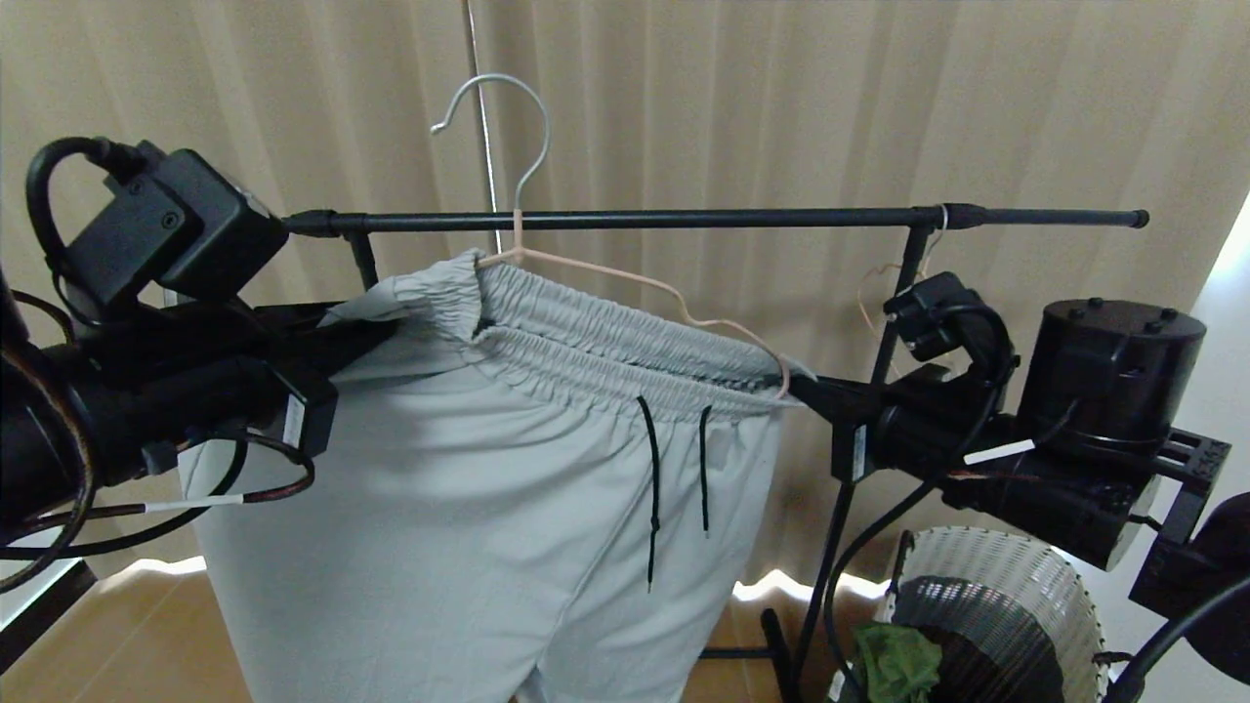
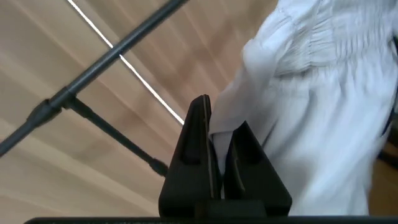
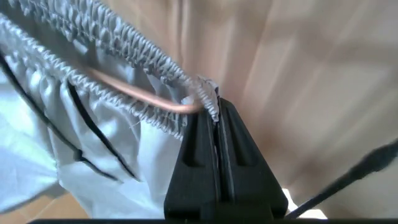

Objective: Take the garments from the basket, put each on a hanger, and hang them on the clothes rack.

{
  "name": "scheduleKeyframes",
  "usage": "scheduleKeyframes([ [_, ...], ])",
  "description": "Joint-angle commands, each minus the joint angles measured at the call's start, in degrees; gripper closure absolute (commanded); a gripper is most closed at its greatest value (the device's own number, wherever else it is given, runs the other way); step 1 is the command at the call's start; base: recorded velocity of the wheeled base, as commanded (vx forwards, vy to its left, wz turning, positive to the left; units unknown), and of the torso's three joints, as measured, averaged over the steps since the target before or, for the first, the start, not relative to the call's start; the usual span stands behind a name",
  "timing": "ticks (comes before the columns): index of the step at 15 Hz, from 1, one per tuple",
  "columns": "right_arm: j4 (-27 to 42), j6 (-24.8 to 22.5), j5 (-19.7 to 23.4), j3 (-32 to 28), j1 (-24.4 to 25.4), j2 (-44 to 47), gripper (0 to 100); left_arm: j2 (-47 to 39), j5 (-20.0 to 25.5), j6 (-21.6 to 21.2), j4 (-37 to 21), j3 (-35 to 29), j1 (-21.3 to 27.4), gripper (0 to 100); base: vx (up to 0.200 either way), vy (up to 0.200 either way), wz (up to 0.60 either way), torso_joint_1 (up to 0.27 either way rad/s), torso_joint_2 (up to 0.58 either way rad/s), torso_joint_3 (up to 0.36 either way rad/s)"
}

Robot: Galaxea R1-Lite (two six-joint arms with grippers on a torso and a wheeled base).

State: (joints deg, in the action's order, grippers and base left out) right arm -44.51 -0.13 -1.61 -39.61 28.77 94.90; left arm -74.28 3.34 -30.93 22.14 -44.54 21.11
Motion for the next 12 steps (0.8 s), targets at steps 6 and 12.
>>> scheduleKeyframes([
  [6,1.18,-0.04,0.03,-3.28,-1.7,-0.77,100,0.1,-1.67,-3.35,-0.17,4.73,-0.46,100,0.0,0.0,0.0,0.0,0.0,0.0],
  [12,9.26,-0.04,0.64,-9.61,7.62,-2.71,100,-2.19,-3.25,-8.27,-0.08,5.08,-1.25,100,0.0,0.0,0.0,0.0,0.0,0.0],
])
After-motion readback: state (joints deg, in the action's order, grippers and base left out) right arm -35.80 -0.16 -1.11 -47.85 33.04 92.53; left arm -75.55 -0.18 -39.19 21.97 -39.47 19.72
